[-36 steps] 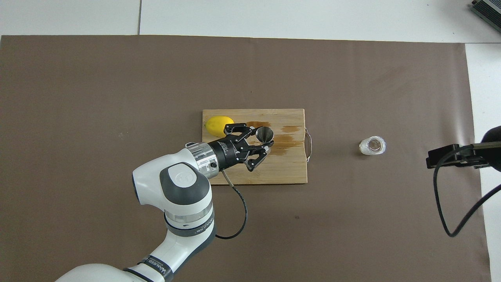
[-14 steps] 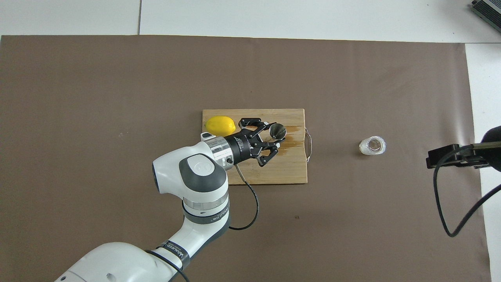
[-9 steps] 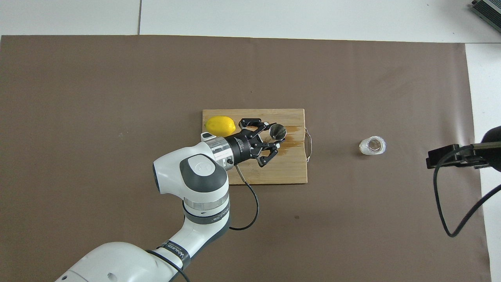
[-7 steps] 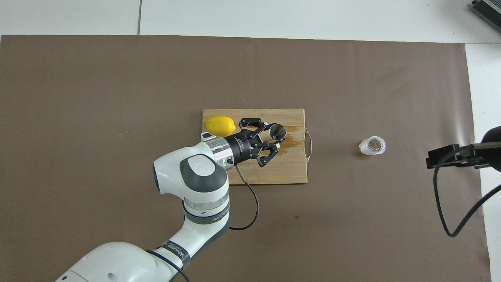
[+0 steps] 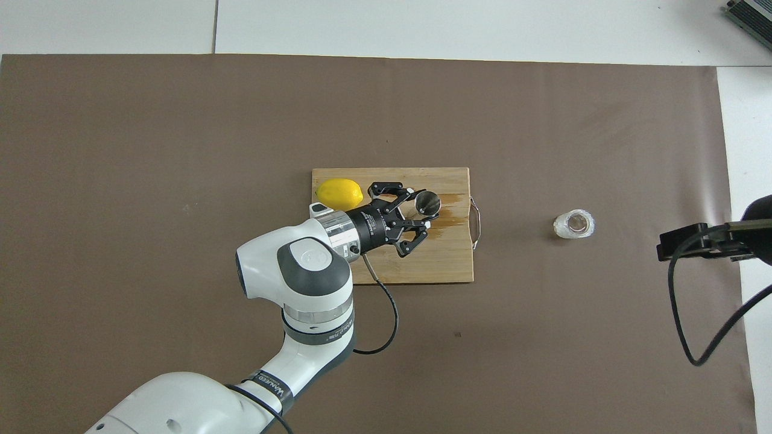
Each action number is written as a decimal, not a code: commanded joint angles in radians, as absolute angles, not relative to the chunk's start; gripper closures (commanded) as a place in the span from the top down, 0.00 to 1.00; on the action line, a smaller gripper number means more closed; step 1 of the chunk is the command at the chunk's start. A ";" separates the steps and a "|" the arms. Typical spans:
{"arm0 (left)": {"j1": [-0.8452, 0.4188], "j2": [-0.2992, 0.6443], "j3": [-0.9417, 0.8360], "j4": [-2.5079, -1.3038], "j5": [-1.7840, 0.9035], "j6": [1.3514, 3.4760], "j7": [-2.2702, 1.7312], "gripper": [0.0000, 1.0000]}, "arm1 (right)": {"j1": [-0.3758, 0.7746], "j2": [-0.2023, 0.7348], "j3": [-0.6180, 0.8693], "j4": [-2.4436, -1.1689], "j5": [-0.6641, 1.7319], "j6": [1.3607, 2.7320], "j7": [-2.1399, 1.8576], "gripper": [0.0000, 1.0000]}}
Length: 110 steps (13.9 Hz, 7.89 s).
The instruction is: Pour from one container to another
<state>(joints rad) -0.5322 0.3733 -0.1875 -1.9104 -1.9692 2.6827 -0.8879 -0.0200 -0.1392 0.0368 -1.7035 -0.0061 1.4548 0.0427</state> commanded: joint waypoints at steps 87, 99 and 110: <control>0.031 -0.048 -0.084 -1.583 0.032 1.531 -0.044 1.00 | 0.026 0.221 0.051 -2.007 0.808 2.238 -1.700 0.41; 0.048 -0.069 -0.081 -1.631 -0.015 1.542 -0.051 1.00 | 0.242 0.198 0.052 -1.942 0.552 2.293 -1.336 0.41; 0.029 -0.071 -0.084 -1.629 -0.015 1.536 -0.055 1.00 | 0.327 0.199 0.052 -1.925 0.250 2.307 -1.170 0.41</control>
<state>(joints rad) 0.0427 -0.0429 -0.0925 -1.6023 -0.0037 1.5413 -0.0577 0.3221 0.2059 0.0493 -1.9327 0.2963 2.2998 -1.2022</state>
